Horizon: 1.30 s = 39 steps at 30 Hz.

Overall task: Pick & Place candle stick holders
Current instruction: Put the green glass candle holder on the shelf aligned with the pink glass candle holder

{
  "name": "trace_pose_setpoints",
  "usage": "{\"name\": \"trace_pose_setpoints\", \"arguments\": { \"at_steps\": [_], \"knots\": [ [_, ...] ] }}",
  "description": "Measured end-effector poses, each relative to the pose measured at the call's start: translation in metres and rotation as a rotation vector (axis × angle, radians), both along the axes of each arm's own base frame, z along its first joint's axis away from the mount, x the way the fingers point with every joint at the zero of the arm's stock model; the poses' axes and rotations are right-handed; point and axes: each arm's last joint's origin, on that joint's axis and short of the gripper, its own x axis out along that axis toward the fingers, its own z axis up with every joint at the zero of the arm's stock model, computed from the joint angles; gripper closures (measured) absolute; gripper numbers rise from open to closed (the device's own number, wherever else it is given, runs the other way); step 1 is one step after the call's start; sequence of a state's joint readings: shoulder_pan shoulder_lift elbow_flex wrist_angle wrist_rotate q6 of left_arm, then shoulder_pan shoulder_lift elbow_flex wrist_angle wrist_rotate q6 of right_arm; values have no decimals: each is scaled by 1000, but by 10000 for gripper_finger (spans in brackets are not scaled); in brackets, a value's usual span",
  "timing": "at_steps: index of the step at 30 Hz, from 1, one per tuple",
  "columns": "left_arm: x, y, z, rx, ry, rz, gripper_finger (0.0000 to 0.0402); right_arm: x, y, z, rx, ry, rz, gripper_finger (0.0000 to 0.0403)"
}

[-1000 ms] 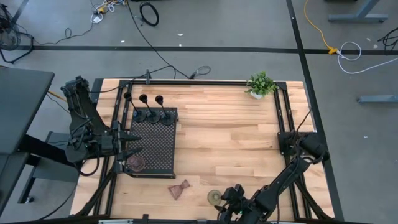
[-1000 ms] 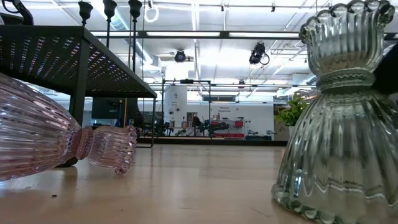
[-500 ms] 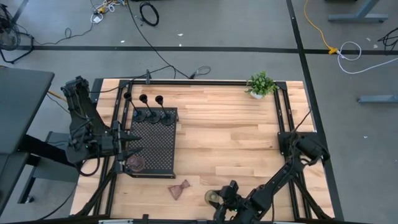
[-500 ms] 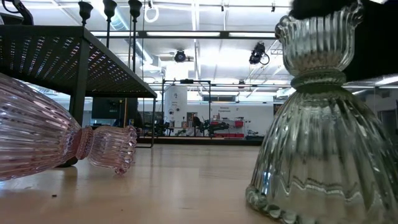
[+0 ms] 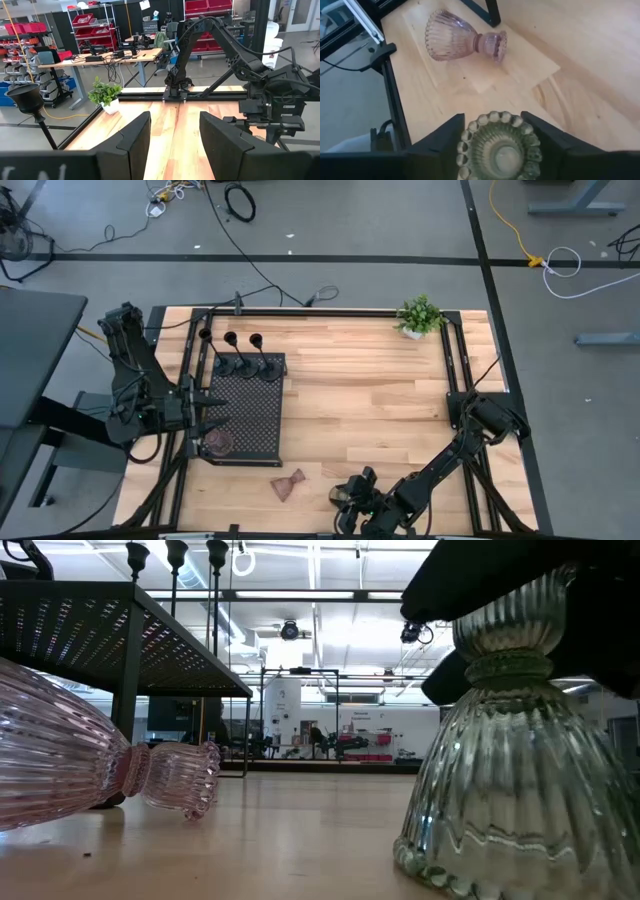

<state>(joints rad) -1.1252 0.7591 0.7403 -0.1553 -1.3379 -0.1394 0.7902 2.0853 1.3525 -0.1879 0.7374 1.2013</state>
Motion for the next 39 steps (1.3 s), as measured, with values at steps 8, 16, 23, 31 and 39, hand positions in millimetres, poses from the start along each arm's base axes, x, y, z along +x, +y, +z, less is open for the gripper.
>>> {"name": "trace_pose_setpoints", "arguments": {
  "at_steps": [8,16,23,31,39],
  "knots": [
    [0,0,0,-1,0,0,229,1,0,1,-8,-13,-1,249],
    [0,0,0,-1,0,0,229,2,-6,16,12,-9,7,249],
    [0,0,0,-7,-2,0,229,11,-27,62,-30,-87,49,249],
    [0,0,0,-7,-2,0,229,48,-66,116,-76,-258,182,249],
    [0,0,0,-8,-2,0,229,84,-110,162,-167,-342,219,249]
  ]
}}
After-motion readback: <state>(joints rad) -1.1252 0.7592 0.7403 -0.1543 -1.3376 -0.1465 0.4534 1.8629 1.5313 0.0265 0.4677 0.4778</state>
